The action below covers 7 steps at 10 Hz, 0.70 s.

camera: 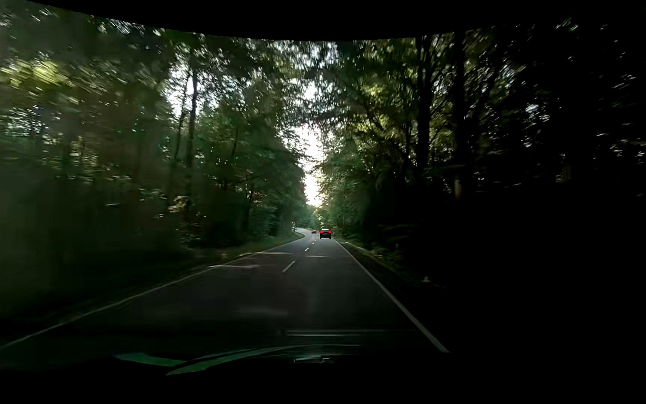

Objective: Follow the waypoints while adhering to traffic rules and regulations

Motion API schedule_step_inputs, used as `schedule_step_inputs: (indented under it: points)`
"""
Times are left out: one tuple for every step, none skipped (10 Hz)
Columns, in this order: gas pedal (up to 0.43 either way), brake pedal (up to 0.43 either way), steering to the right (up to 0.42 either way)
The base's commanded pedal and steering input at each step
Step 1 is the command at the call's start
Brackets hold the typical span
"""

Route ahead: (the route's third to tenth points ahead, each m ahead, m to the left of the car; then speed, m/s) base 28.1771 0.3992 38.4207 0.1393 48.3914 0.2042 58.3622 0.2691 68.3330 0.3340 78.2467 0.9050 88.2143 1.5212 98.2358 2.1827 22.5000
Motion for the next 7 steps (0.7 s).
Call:
schedule_step_inputs:
  points:
    - [0.087, 0.000, -0.002]
    - [0.087, 0.000, -0.001]
    - [0.087, 0.000, -0.001]
    - [0.087, 0.000, -0.001]
    - [0.087, 0.000, -0.001]
    - [0.087, 0.000, -0.001]
    - [0.079, 0.000, 0.000]
